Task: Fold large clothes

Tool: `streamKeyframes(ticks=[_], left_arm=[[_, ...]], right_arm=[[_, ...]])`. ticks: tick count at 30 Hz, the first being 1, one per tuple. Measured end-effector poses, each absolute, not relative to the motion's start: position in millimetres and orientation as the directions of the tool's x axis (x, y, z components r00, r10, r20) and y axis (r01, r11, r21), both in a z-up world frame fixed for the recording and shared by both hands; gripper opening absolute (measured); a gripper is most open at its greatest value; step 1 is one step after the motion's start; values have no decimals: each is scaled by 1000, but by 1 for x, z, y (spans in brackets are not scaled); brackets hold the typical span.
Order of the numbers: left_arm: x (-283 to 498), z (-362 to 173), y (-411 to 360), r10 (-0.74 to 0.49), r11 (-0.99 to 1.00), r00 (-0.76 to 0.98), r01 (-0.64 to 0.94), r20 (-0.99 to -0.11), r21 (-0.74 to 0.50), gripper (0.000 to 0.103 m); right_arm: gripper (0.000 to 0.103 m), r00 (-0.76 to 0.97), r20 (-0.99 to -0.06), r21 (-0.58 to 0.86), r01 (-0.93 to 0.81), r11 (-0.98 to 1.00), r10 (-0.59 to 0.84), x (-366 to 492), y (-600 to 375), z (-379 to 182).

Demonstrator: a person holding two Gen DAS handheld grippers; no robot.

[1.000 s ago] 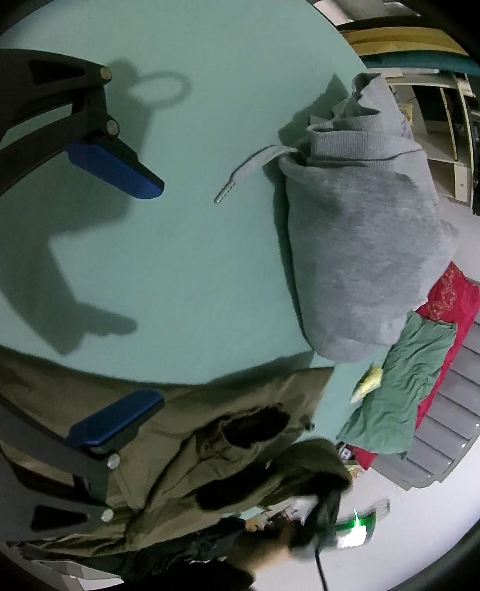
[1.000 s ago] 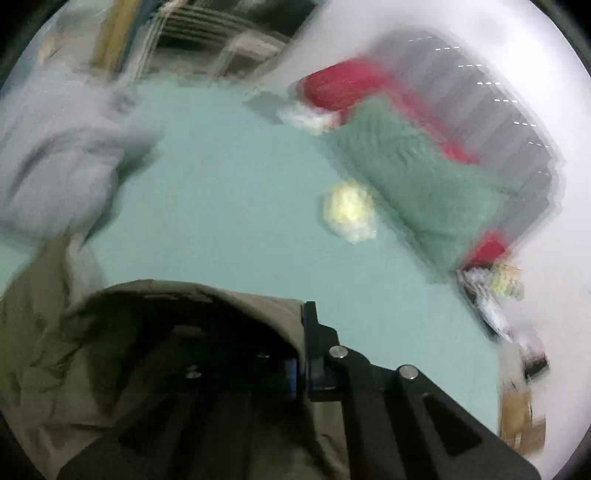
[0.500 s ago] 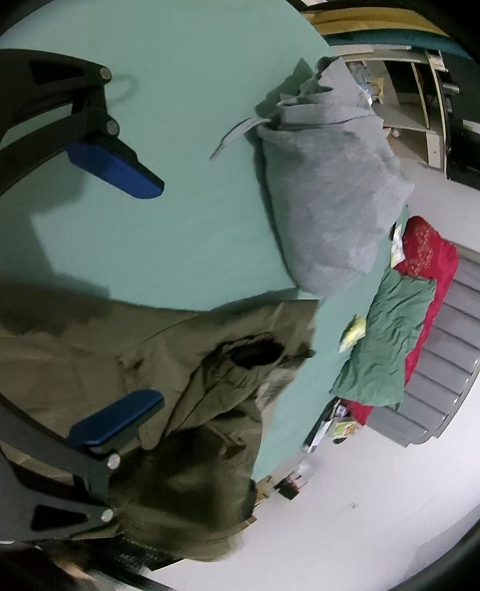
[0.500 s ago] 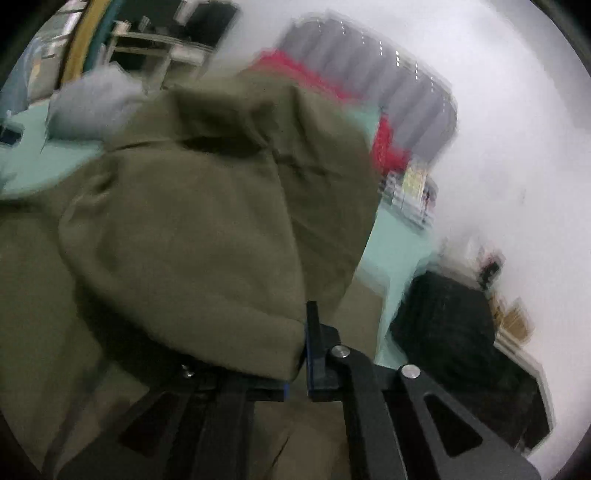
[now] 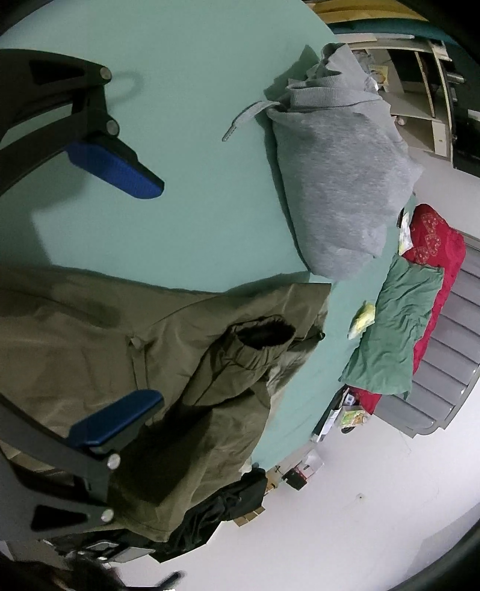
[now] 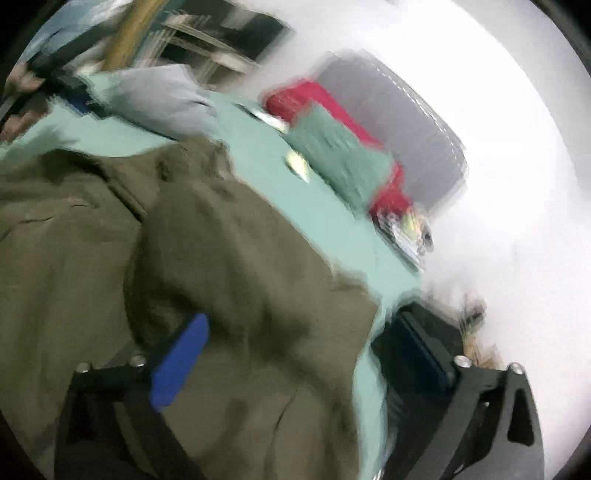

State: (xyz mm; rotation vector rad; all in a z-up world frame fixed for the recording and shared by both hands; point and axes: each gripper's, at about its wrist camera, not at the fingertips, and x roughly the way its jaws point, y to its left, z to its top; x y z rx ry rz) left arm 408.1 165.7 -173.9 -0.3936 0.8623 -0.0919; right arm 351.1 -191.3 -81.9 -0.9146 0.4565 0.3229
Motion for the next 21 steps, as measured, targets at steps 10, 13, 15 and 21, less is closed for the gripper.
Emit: streamKeyframes(ticks=[10,13,15,21], left_arm=[[415,-181,168,-225,927,628,-96,-745,-362,103],[413,-176,174,-229,912,658,-112,-717,-394,103],[409,-172,178,-226,905,677,-121,-700,-408,103],[406,-172,184,-221,902,674,-133,-705,-410,103]], right_arm=[[1,524,-848,-448,-789,421,80,470,-163,-113],[1,816,-578,-743,-523,418,-7,495,-162,-68],[1,937,-342,-872,-287,397,-75,506,-156,-45],[2,952,-290,-909,-241,341,-101,519,-158,-132]])
